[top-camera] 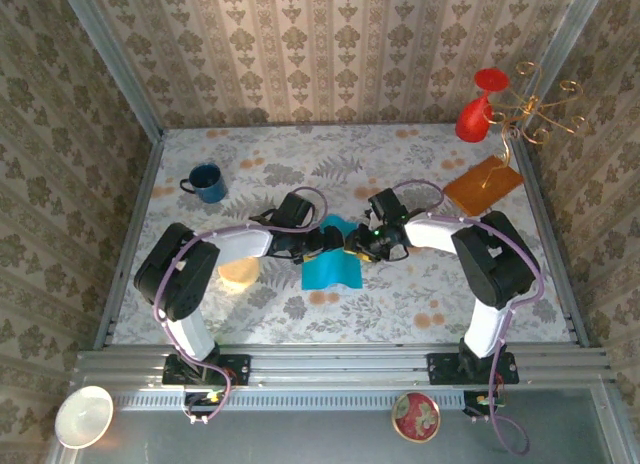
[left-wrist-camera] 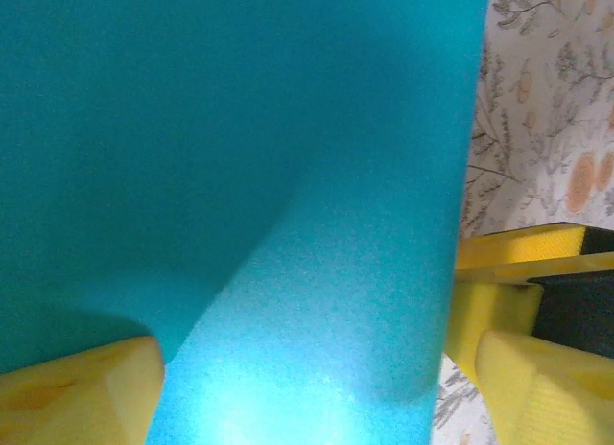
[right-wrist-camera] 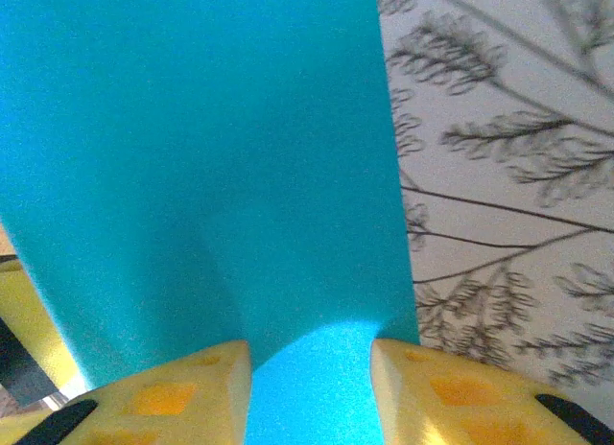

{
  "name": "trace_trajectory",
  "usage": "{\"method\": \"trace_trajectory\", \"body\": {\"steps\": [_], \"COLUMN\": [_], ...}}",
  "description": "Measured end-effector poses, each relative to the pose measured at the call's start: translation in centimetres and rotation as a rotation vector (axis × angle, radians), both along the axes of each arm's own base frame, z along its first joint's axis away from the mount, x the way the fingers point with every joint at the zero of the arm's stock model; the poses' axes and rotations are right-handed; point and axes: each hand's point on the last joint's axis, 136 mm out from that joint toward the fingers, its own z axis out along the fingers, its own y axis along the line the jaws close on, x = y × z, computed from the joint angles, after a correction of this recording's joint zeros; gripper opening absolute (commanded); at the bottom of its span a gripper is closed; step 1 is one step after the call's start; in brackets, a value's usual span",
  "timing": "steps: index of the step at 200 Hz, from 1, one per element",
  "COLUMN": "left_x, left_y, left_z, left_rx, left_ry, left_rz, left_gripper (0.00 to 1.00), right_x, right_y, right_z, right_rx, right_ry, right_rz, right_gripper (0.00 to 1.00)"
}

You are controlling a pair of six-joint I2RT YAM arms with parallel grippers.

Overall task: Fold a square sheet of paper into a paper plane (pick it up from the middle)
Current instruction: First fold in half a square sheet of paper at the center of the table.

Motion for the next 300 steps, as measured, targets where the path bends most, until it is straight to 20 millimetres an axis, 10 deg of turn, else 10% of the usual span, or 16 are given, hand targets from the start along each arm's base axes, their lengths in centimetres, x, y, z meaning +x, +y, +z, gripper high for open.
{"method": "trace_trajectory", "body": {"steps": [53, 104, 199, 300], "left_x": [-0.4, 0.6, 2.9, 2.6], "left_y": [1.4, 2.1, -1.3, -3.0], "left_z": [-1.0, -0.6, 13.6, 16.5], "left_rx": [0.075, 0.066, -0.429, -0.609], "left_ry": [0.015, -0.007, -0.203, -0.171], "left_rz": [0.006, 0.006, -0.068, -0.123], "left_gripper": [0.42, 0.32, 0.30, 0.29], "right_x": [-0.2, -0.9, 1.6, 1.3], "right_y": [0.7, -3.0, -3.3, -0.4], "right_z": [0.1, 3.0, 12.8, 13.6], "right_rx": [0.038, 0.084, 0.404, 0.551], "right_ry": [-0.015, -0.109, -0.348, -0.325], "right_rz": [0.011, -0.079, -0.008, 0.133], "right_gripper": [0.41, 0.60, 0.93, 0.83]}}
